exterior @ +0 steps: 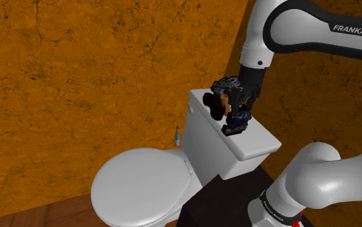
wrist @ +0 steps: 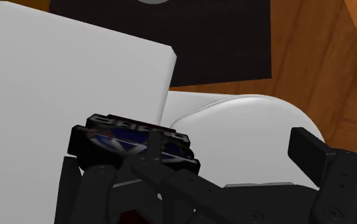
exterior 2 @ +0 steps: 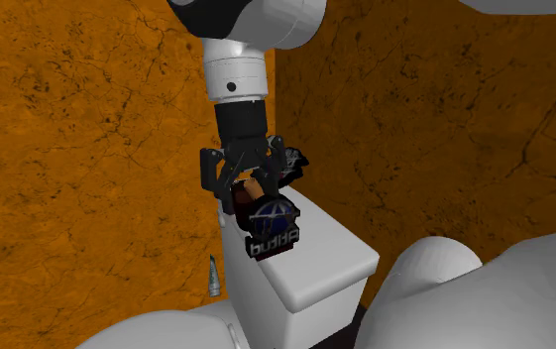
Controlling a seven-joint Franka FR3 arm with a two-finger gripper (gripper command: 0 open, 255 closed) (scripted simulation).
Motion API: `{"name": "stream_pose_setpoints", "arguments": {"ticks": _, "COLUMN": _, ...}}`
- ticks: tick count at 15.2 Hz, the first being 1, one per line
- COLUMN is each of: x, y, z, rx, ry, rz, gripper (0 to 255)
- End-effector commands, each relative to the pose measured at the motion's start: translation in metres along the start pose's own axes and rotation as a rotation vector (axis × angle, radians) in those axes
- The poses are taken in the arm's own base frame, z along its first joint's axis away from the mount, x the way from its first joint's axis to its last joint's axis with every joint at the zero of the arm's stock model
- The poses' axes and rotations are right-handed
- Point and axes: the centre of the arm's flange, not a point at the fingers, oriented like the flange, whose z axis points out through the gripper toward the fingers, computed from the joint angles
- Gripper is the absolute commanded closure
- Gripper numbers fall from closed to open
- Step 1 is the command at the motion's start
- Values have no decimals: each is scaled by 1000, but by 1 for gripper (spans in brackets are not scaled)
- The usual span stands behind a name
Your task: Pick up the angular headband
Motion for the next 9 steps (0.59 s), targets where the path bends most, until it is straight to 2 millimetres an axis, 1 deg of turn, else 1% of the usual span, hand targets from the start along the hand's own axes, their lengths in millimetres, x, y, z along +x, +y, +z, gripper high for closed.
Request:
{"name": "stream_pose_setpoints", "arguments": {"ticks": 1, "x": 0, "y": 0, "z": 0, "rx": 0, "ry": 0, "rz": 0, "gripper": 0}}
{"name": "stream_pose_setpoints", "arguments": {"ticks": 9, "x": 83, "y": 62, "z": -4, "rx": -144, "ry": -123, "rz": 65, "gripper": 0}}
